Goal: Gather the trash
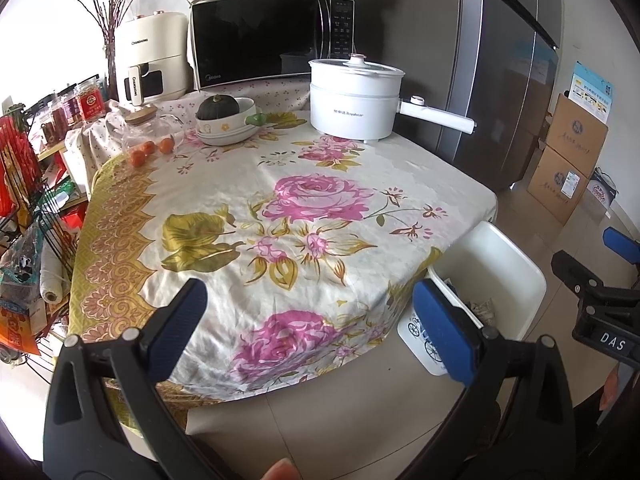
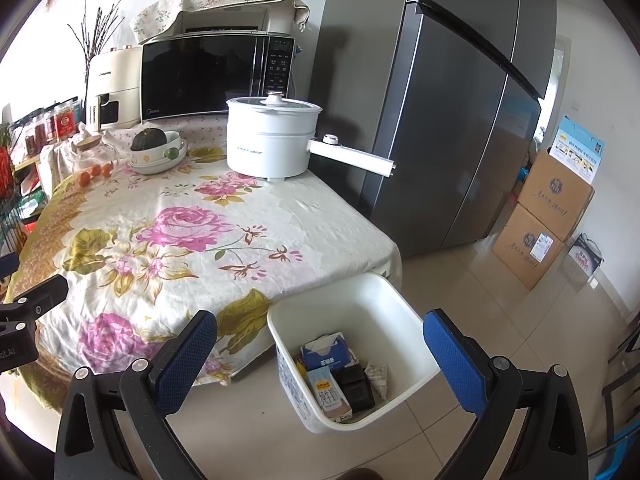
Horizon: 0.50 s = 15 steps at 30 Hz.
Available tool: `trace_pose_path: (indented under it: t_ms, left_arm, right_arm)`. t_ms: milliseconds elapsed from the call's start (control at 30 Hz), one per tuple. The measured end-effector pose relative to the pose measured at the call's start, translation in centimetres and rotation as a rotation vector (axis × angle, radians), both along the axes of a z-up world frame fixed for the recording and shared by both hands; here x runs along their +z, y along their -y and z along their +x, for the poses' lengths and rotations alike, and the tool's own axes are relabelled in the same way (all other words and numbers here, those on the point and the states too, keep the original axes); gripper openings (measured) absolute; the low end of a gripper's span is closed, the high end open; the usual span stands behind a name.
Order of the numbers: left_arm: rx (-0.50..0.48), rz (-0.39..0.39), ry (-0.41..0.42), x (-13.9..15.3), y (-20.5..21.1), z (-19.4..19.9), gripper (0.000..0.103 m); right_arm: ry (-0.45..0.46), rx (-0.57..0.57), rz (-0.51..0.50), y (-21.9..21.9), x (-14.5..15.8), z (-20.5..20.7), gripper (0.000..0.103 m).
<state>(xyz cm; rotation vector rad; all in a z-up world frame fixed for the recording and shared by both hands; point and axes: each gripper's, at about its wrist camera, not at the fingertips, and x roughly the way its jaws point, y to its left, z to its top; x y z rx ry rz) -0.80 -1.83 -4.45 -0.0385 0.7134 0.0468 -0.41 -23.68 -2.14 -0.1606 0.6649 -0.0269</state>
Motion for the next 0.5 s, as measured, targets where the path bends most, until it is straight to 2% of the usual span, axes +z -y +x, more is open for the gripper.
trace_pose_path:
  t_ms: [500]
  left_arm:
    - [-0.015,0.013,0.003,-0.08,-0.08,-0.06,0.102]
  right_arm:
    - [-0.001,0.001,-0.001,-0.01,-0.01,0.05,0.103]
